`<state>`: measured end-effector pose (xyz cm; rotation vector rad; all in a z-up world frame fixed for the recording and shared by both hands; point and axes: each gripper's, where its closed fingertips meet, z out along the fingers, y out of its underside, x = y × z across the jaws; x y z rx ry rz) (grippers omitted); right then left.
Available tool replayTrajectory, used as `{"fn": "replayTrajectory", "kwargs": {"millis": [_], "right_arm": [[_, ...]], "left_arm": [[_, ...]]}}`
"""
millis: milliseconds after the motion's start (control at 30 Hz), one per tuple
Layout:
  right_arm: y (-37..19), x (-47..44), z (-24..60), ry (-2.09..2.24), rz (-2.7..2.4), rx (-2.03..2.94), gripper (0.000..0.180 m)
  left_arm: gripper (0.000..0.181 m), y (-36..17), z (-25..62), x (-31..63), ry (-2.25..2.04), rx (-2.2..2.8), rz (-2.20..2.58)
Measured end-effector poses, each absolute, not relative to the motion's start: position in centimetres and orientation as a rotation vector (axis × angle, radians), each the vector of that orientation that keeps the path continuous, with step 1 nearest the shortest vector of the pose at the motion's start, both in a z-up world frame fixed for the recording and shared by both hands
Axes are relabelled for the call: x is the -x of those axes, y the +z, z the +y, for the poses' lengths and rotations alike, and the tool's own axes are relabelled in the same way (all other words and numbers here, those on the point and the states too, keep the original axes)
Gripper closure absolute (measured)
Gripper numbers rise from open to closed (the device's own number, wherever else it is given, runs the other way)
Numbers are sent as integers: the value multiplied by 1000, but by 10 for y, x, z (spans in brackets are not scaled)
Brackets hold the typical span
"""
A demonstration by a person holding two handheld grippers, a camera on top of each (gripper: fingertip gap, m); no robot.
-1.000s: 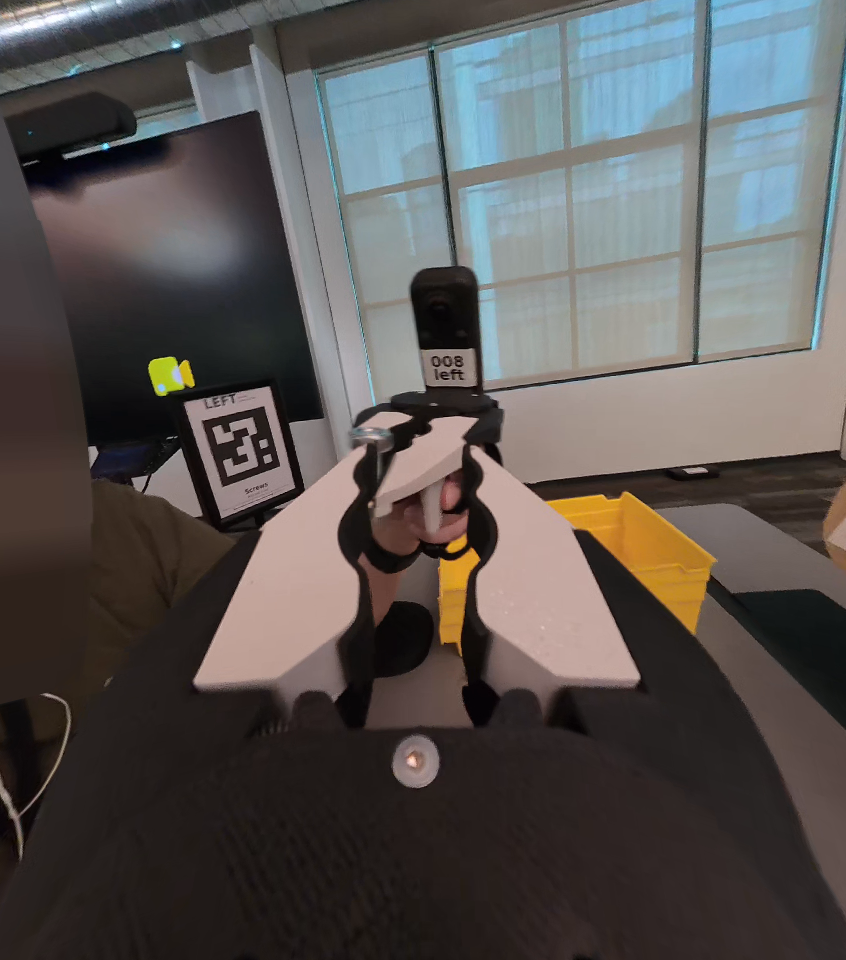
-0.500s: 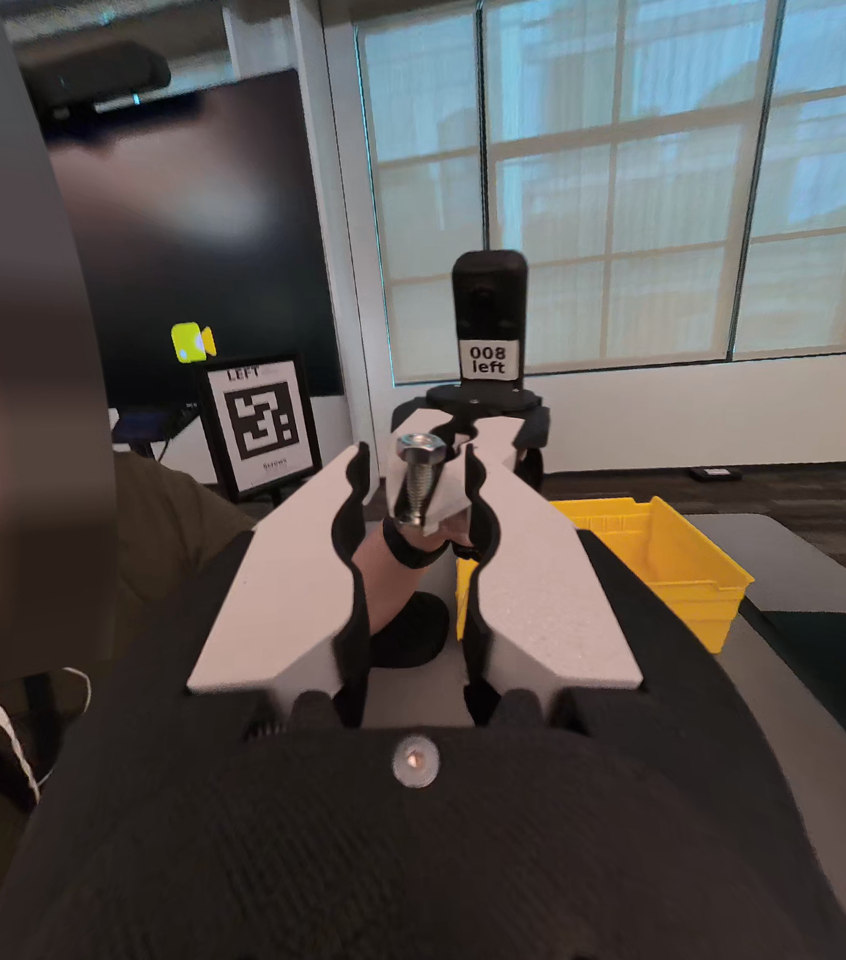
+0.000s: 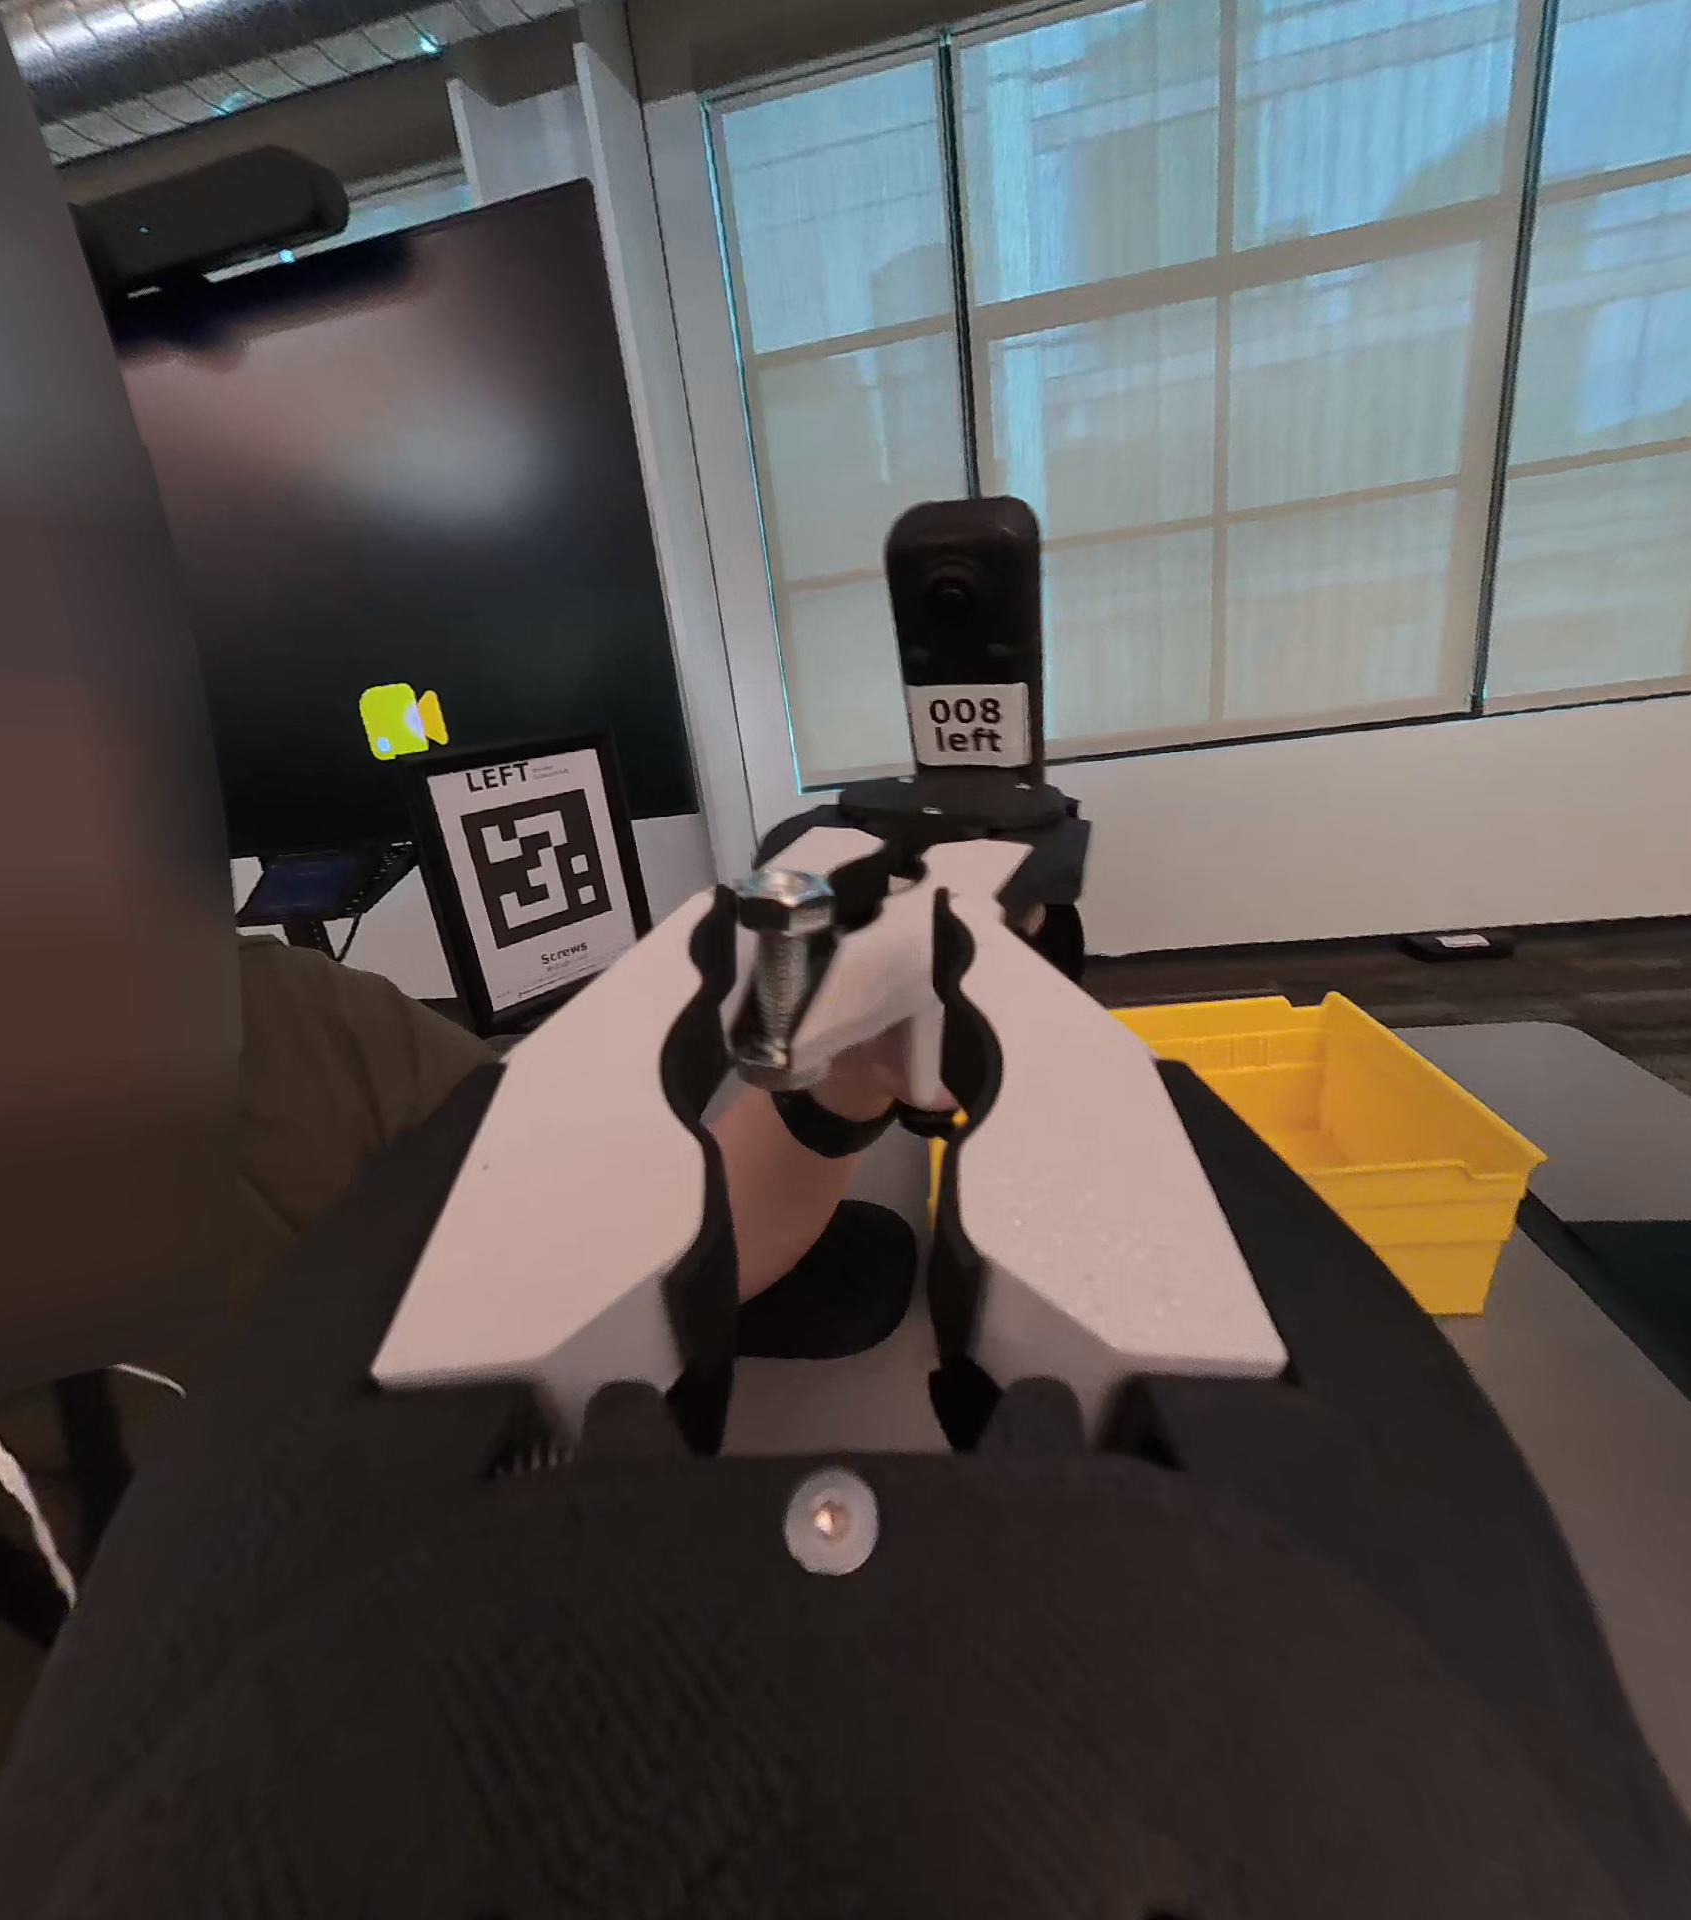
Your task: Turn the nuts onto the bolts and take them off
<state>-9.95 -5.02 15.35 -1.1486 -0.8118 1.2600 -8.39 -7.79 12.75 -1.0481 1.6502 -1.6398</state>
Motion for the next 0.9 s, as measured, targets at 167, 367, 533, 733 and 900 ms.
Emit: {"fn": "replayTrajectory", "kwargs": {"millis": [167, 367, 533, 733, 900], "right_arm": [[158, 74, -40, 1298, -727, 1127, 146], [159, 97, -54, 1258, -811, 1126, 143], [154, 71, -33, 1281, -701, 1153, 149], [161, 89, -55, 1261, -804, 1118, 145], [157, 86, -46, 1311, -760, 1131, 145]], "left_arm": [[173, 132, -76, 88, -1665, 1045, 1631], [173, 128, -76, 84, -1631, 1057, 1642], [173, 130, -75, 86, -1632, 1052, 1633], [173, 130, -74, 86, -1624, 1055, 1631], [173, 129, -76, 85, -1634, 1061, 1635]]}}
